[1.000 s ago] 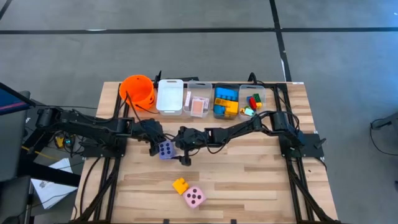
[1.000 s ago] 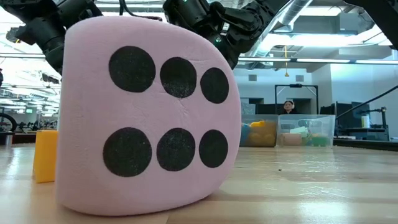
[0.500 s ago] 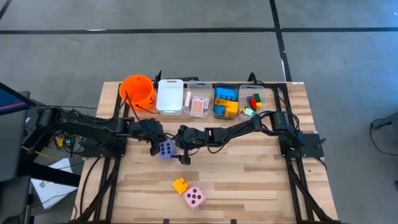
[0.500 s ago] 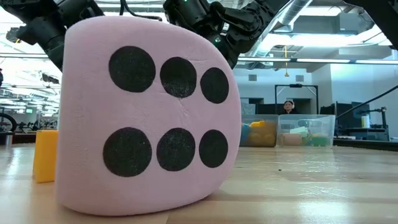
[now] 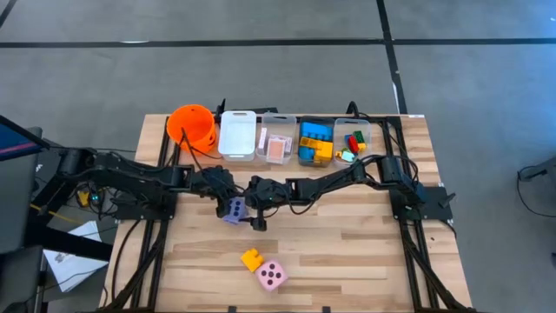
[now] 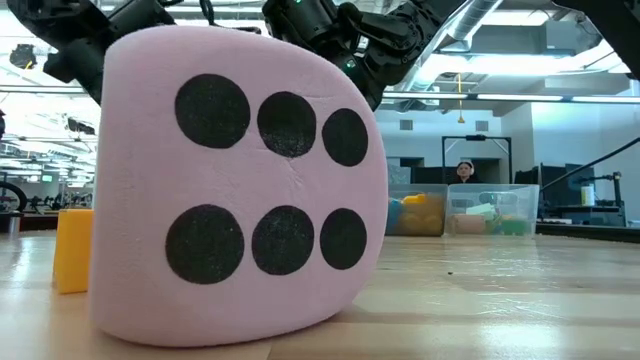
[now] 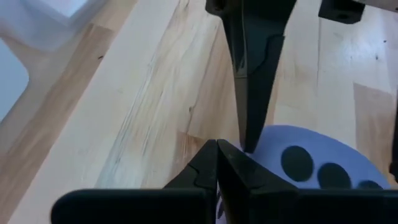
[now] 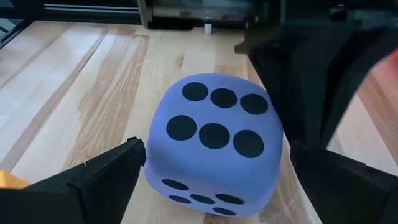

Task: Pick & Place Toys
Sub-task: Put the purple die into the white bin

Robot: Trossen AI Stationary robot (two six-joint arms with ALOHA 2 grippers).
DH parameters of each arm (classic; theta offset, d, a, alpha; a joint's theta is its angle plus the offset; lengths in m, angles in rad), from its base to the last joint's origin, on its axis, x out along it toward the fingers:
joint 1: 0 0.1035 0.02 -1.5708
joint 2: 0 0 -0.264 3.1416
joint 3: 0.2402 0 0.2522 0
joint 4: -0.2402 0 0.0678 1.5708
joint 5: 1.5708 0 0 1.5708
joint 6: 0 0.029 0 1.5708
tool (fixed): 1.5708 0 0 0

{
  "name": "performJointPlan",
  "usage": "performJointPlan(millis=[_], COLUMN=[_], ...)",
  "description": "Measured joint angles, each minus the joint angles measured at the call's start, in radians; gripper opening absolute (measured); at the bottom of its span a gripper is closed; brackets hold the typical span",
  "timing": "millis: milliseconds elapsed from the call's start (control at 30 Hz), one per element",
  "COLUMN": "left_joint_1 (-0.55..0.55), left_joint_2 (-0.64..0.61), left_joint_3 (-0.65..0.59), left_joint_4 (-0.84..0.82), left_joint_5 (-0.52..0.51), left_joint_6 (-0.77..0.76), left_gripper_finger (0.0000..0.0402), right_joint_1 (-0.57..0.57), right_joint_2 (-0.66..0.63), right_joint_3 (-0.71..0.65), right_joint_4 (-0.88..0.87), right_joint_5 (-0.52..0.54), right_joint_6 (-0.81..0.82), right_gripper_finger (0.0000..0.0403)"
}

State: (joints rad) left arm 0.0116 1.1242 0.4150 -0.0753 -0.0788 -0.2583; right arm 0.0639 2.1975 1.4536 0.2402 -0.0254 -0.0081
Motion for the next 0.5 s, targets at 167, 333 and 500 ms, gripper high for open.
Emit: performJointPlan(millis=[167,333,500], left_joint_1=[0.001,0.001,0.001], left_joint_2=[0.018,-0.036,-0.091], left_joint_3=[0.0,-0.006,-0.006], left_joint_4=[0.017,-0.029,-0.094], left_joint_5=[-0.002,-0.046,-0.07], left_joint_6=[0.043,0.045,0.045], left_gripper_finger=[0.0,0.0,0.0], right_joint_1=[0.001,0.001,0.001], right_joint_2=[0.0,0.0,0.0], right_joint_3=[0.0,0.0,0.0], right_joint_4=[0.0,0.008,0.062], right_joint_5=[0.0,0.0,-0.001], right_joint_6=[0.02,0.03,0.076], right_gripper_finger=[0.04,0.04,0.04])
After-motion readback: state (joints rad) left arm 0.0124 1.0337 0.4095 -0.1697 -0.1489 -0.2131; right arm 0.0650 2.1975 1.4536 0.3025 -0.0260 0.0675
